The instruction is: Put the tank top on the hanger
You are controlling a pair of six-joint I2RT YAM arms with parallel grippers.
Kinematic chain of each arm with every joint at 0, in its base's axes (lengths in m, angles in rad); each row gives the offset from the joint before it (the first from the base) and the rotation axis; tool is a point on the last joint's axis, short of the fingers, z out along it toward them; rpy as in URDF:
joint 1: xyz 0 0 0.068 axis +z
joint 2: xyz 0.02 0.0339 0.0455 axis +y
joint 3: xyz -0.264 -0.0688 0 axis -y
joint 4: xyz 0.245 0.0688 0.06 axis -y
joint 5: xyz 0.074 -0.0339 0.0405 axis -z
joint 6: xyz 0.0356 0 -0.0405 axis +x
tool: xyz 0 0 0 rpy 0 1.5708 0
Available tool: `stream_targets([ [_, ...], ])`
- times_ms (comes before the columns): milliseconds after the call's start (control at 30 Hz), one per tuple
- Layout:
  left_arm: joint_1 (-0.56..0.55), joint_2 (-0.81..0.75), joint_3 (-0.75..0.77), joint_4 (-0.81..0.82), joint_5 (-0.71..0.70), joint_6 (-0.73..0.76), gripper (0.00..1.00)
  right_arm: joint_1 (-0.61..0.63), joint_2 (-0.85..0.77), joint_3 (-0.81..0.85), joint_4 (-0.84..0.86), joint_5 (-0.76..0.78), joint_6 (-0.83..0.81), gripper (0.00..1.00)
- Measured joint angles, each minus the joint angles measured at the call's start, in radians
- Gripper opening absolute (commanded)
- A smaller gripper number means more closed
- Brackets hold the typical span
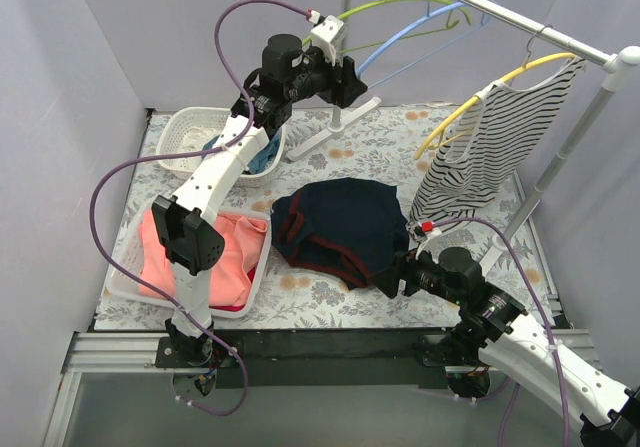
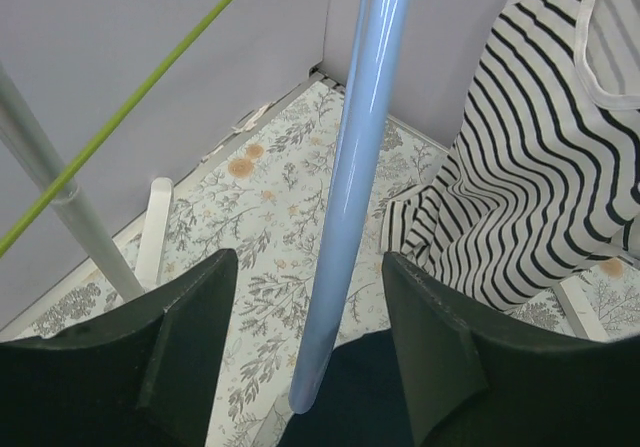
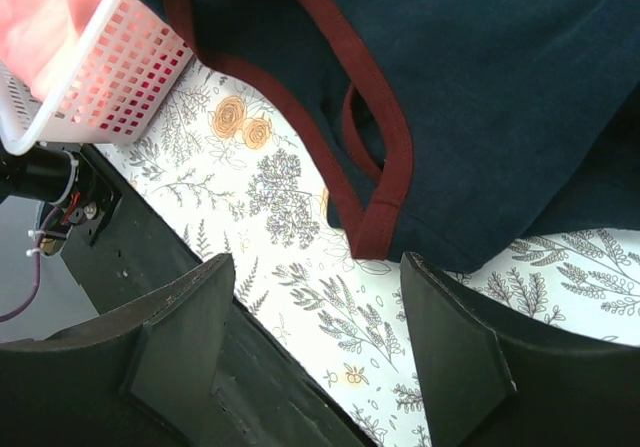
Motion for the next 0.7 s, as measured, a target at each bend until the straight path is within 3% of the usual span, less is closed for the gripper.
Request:
stream_targets([
  [200, -0.007, 0.000, 0.005, 0.045, 0.008, -0.006, 0.51, 0.000, -0.013, -0.014, -0.009, 0.005, 0.006, 0.75],
  [533, -0.062, 0.020, 0.075, 0.090, -0.024, 0.002, 0.25, 0.000, -0.019, -0.026, -0.008, 0.012, 0.008, 0.75],
  [700, -0.089, 0.023, 0.081, 0.100, -0.047, 0.022, 0.07, 0.000, -0.023, -0.045, -0.016, 0.015, 0.009, 0.75],
])
